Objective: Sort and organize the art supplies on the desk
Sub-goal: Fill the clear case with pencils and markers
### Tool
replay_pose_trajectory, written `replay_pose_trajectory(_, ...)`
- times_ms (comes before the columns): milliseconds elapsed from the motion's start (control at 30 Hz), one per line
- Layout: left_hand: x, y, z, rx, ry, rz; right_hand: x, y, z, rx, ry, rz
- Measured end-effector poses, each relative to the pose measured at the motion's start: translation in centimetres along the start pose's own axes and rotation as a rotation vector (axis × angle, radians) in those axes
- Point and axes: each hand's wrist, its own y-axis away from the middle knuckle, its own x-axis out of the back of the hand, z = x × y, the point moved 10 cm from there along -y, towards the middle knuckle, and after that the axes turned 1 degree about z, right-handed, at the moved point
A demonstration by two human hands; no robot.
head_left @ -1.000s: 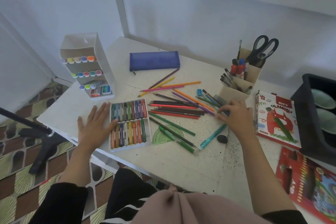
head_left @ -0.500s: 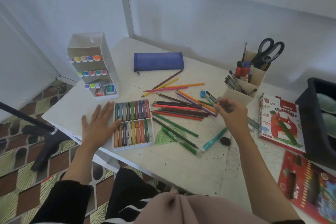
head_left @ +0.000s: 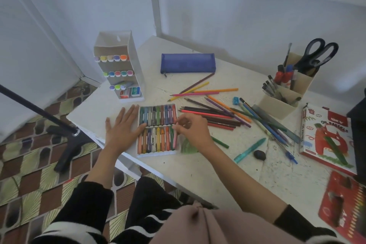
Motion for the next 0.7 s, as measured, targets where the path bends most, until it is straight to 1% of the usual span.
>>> replay_pose_trajectory(133,0.0,0.0,0.1,-0.003,0.007,0.001,-1.6,-0.4,0.1,0.047,0.179,-0.030)
replay_pose_trajectory(300,0.0,0.0,0.0,-0.006,0.006,0.007,-2.0,-0.3,0.6,0.157,0.309,0.042)
replay_pose_trajectory(367,0.0,0.0,0.1,-0.008,-0.002,0.012,-1.8,-0.3,1.2,0.147,0.329,0.077)
replay_pose_trajectory(533,0.1,0.2,0.1,-0.017,0.021,0.016,-1.7,-0.5,1.7,0.138,0.395,0.079)
replay_pose_trajectory(600,0.5,0.4,0.3,-0.013,0.074,0.050,-1.7,-0.4,1.7,0.151,0.386,0.079)
replay_pose_trajectory(633,0.9,0.5,0.3,-0.003,0.135,0.093,-1.6,-0.3,1.6,0.162,0.371,0.072)
replay_pose_trajectory(700,2.2,1.0,-0.2,0.032,0.347,0.220,-1.3,-0.2,1.4,0.178,0.252,0.043)
